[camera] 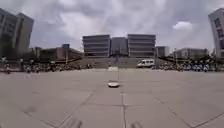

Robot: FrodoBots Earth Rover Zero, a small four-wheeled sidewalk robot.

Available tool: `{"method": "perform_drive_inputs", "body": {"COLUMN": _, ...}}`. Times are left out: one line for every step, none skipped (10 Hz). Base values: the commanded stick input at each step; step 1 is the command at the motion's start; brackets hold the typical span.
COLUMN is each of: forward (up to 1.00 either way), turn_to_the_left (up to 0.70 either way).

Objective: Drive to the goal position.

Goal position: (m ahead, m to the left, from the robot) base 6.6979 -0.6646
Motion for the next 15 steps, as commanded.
{"method": "perform_drive_inputs", "body": {"forward": 0.61, "turn_to_the_left": -0.15}}
{"method": "perform_drive_inputs", "body": {"forward": 0.42, "turn_to_the_left": -0.05}}
{"method": "perform_drive_inputs", "body": {"forward": 0.17, "turn_to_the_left": -0.02}}
{"method": "perform_drive_inputs", "body": {"forward": 0.08, "turn_to_the_left": -0.02}}
{"method": "perform_drive_inputs", "body": {"forward": 0.07, "turn_to_the_left": -0.02}}
{"method": "perform_drive_inputs", "body": {"forward": 0.06, "turn_to_the_left": -0.02}}
{"method": "perform_drive_inputs", "body": {"forward": 0.07, "turn_to_the_left": -0.02}}
{"method": "perform_drive_inputs", "body": {"forward": 0.07, "turn_to_the_left": -0.02}}
{"method": "perform_drive_inputs", "body": {"forward": 0.06, "turn_to_the_left": -0.02}}
{"method": "perform_drive_inputs", "body": {"forward": 0.08, "turn_to_the_left": -0.02}}
{"method": "perform_drive_inputs", "body": {"forward": 0.07, "turn_to_the_left": -0.02}}
{"method": "perform_drive_inputs", "body": {"forward": 0.06, "turn_to_the_left": -0.02}}
{"method": "perform_drive_inputs", "body": {"forward": 0.06, "turn_to_the_left": -0.02}}
{"method": "perform_drive_inputs", "body": {"forward": 0.07, "turn_to_the_left": -0.02}}
{"method": "perform_drive_inputs", "body": {"forward": 0.06, "turn_to_the_left": -0.02}}
